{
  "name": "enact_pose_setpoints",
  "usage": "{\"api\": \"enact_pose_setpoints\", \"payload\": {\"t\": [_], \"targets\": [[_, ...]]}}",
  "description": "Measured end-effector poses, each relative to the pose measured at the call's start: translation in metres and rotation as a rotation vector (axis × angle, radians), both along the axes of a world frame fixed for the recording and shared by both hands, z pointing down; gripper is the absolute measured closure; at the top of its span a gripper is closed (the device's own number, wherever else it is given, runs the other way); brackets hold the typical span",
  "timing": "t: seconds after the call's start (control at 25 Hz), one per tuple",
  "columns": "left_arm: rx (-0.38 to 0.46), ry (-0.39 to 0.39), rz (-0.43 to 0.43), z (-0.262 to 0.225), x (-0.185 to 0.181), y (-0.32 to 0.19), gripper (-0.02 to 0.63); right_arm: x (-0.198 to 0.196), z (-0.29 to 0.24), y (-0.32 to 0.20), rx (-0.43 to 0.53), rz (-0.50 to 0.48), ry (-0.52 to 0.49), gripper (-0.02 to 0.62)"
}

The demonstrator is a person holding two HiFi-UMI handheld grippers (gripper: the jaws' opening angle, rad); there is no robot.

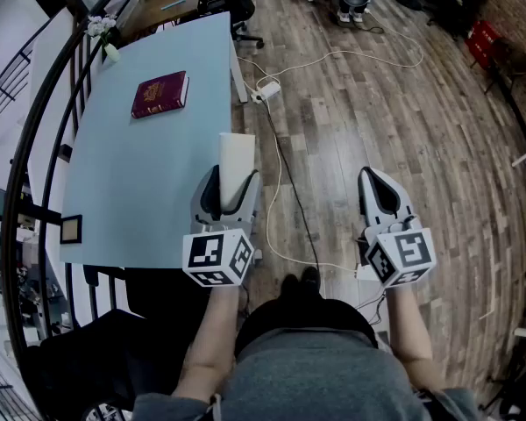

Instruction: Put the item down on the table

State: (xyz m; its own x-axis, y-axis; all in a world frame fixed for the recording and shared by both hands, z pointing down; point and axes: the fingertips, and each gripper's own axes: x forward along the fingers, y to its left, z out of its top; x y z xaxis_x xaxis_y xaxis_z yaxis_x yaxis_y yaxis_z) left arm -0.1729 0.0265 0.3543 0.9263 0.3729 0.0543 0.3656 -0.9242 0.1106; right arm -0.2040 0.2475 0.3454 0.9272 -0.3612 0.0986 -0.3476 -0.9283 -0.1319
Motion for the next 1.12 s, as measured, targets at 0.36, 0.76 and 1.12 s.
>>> {"api": "enact_pose_setpoints", "payload": {"t": [0.36, 0.76, 1.12], "targets": [[0.017, 0.009, -0.016, 0.0, 0.019, 0.016, 0.298, 0.014, 0.007, 0.024, -0.018, 0.001, 0.022, 0.592], [0.028, -0.004, -0.029, 0.005, 0.041, 0.031, 0.298, 0.042, 0.021, 0.041, -0.001, -0.009, 0.005, 0.592], [0.035, -0.025, -0.067, 0.018, 0.131, 0.02, 0.298, 0.132, 0.027, 0.026, -0.005, -0.047, 0.006, 0.594]]}}
